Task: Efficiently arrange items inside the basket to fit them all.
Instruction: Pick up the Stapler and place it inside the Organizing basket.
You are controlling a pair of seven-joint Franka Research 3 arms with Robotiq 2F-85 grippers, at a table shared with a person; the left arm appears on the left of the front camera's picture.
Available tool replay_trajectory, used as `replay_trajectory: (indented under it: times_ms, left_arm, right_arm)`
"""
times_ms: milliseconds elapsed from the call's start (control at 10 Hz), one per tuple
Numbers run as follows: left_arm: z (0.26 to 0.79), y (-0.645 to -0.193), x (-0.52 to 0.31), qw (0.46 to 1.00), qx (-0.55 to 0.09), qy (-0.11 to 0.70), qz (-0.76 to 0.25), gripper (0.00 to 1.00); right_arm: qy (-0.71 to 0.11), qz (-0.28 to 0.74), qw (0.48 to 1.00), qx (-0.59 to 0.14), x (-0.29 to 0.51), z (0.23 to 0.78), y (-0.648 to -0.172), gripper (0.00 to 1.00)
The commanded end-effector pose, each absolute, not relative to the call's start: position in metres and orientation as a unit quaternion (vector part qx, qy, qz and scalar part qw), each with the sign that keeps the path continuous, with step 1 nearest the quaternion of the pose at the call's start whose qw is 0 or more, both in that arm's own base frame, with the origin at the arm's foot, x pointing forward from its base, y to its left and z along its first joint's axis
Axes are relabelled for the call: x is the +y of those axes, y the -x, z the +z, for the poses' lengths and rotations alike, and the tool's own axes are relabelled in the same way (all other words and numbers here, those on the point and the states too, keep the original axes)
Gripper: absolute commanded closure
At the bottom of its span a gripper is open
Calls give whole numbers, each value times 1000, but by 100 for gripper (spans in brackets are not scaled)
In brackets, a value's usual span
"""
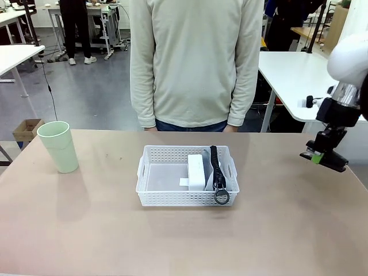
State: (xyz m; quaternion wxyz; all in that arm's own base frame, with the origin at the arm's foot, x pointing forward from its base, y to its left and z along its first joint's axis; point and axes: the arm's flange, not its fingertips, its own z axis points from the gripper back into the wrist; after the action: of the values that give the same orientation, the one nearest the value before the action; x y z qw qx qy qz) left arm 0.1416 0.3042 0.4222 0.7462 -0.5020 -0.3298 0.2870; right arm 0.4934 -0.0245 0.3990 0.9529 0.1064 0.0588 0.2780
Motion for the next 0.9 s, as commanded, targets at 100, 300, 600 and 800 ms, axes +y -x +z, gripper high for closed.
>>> replay_trajectory:
  times_ms: [100, 300, 600, 800]
  left_arm:
    - [422, -141, 302, 741, -343, 506, 279, 0]
    - [422, -141, 302, 741, -343, 506, 279, 0]
    - [422, -141, 302, 741, -343, 506, 279, 0]
    - [422, -141, 302, 741, -343, 506, 279, 0]
  right_arm:
    - [-104, 318, 940, 68, -23, 419, -506, 100]
    - [-104, 297, 947, 62, -20, 409, -499, 63]
    - [-69, 337, 938, -44, 77, 473, -492, 63]
    - [-28, 379, 924, -46, 179, 509, -473, 63]
